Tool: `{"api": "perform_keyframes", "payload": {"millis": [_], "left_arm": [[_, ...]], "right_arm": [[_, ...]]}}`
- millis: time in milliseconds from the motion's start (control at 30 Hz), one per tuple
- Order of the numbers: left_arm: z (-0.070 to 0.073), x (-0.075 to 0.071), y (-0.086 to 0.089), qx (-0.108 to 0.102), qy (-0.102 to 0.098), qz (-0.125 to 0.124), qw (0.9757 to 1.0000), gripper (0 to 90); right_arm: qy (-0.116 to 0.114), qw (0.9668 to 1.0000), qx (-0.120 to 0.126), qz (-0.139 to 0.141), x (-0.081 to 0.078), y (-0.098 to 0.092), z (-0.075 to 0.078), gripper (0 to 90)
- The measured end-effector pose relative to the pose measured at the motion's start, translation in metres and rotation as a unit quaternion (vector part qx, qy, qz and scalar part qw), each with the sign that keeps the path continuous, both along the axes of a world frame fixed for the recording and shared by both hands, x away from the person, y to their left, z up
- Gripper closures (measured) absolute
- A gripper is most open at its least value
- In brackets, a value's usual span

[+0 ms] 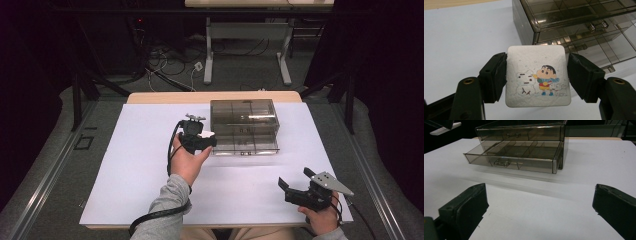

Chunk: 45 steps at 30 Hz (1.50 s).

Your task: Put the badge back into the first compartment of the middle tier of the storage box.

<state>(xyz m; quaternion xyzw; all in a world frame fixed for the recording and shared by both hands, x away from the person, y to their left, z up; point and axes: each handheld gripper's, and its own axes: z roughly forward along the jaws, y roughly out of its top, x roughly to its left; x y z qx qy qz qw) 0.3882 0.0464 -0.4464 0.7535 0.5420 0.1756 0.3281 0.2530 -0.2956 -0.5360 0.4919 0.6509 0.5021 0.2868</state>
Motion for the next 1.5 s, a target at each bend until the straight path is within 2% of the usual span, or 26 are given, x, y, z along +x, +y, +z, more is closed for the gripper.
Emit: {"api": "perform_keyframes", "payload": {"millis": [367,767,933,1500], "left_arm": [[0.003,0.006,-0.011,0.002,-0.001,-0.002,1.0,33.7],[0.004,0.014,-0.022,0.0,0.011,-0.003,0.9999,33.6],[0.002,0.017,-0.026,-0.01,0.017,-0.001,0.9998,33.6],[-0.006,0.022,-0.045,-0.009,0.03,-0.004,0.9995,33.7]], "right_arm": [[-0.002,1.0,0.004,0.003,0.001,0.0,-0.001,0.0],[-0.002,1.0,0.007,0.004,0.001,0.0,-0.001,0.0],[-0.003,1.0,0.007,0.003,0.001,-0.001,-0.001,0.0],[-0.004,1.0,0.009,0.003,0.002,-0.002,-0.001,0.0]]}}
